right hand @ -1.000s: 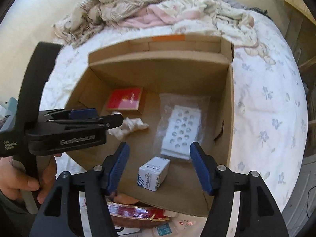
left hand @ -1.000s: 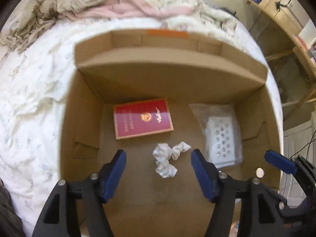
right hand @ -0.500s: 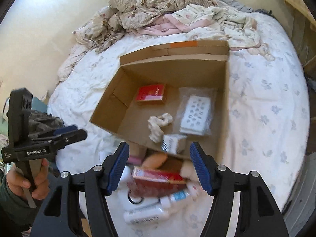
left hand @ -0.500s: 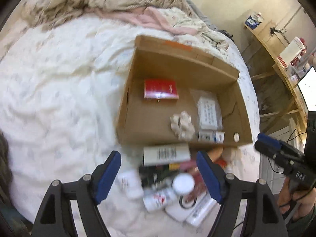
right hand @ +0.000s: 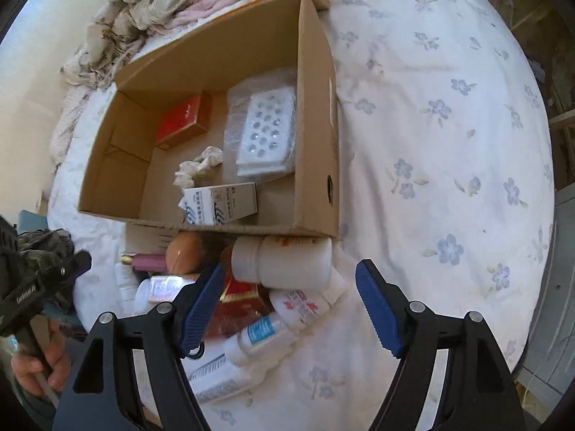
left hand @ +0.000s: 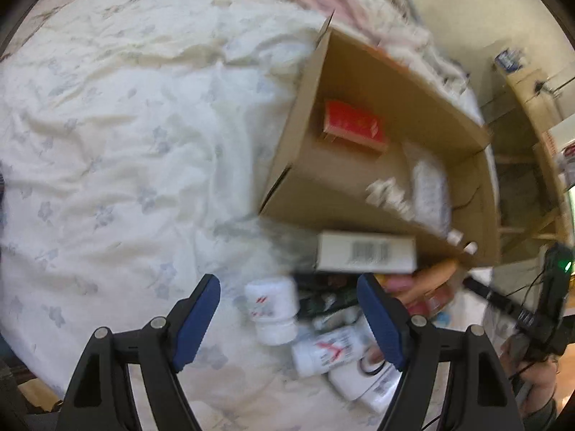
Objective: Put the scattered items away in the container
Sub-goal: 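Grasp a white pill bottle with each tool from the pile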
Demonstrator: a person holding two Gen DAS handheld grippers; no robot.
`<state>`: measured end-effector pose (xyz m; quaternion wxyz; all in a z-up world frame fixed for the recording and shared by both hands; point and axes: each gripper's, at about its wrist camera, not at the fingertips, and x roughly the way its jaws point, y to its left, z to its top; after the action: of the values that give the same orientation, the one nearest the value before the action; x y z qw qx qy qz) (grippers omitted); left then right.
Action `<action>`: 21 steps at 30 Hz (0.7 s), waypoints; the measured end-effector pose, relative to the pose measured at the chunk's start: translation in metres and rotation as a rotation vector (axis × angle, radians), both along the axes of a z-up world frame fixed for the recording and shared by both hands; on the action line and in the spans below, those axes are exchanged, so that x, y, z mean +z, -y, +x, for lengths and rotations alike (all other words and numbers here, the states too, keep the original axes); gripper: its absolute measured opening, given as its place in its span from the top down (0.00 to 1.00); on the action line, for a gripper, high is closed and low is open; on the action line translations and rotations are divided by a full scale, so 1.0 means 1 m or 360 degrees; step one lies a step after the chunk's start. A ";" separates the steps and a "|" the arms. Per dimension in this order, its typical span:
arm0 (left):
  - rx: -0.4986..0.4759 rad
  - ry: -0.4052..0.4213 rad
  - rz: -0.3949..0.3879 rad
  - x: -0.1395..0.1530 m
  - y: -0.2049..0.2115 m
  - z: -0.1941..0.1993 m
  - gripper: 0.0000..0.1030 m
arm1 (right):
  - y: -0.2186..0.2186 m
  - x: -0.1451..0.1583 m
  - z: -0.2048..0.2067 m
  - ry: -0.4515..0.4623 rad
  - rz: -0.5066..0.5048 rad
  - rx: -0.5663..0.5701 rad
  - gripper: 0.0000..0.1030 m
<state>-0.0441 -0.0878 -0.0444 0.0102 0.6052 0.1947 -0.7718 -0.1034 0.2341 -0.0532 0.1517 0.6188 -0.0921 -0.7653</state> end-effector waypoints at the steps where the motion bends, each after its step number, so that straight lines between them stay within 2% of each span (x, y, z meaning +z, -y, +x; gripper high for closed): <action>1: -0.0014 0.0026 -0.0002 -0.004 -0.001 0.003 0.23 | 0.003 -0.003 -0.003 0.0016 -0.0005 -0.0005 0.22; 7: -0.0056 0.0131 -0.0071 -0.026 -0.009 -0.006 0.23 | 0.006 -0.018 -0.008 0.0063 0.0016 0.0000 0.23; 8: -0.0048 0.0146 -0.0070 -0.031 -0.008 -0.007 0.23 | 0.007 -0.017 -0.008 0.0052 0.0016 0.0008 0.26; 9: -0.0033 0.0169 -0.0071 -0.035 -0.007 -0.007 0.23 | 0.007 -0.016 -0.008 0.0044 0.0014 0.0018 0.34; 11: -0.0027 0.0212 -0.0079 -0.043 -0.006 -0.006 0.23 | 0.005 -0.015 -0.007 0.0049 -0.0010 0.0024 0.37; 13: -0.0059 0.0254 -0.0114 -0.050 -0.009 -0.007 0.33 | 0.003 -0.014 -0.005 0.0048 -0.0022 0.0023 0.37; 14: -0.0069 0.0260 -0.0123 -0.052 -0.010 -0.007 0.48 | 0.002 -0.013 -0.004 0.0042 -0.0026 0.0023 0.37; 15: -0.0072 0.0260 -0.0106 -0.053 -0.010 -0.007 0.59 | 0.001 -0.011 -0.004 0.0036 -0.0035 0.0021 0.37; 21: -0.0051 0.0170 -0.0157 -0.033 -0.010 0.003 0.59 | -0.010 0.010 0.007 -0.0020 -0.0135 0.0011 0.38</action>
<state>-0.0410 -0.0779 -0.0775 0.0380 0.6472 0.1459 -0.7472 -0.0963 0.2437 -0.0431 0.1809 0.6072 -0.1214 -0.7641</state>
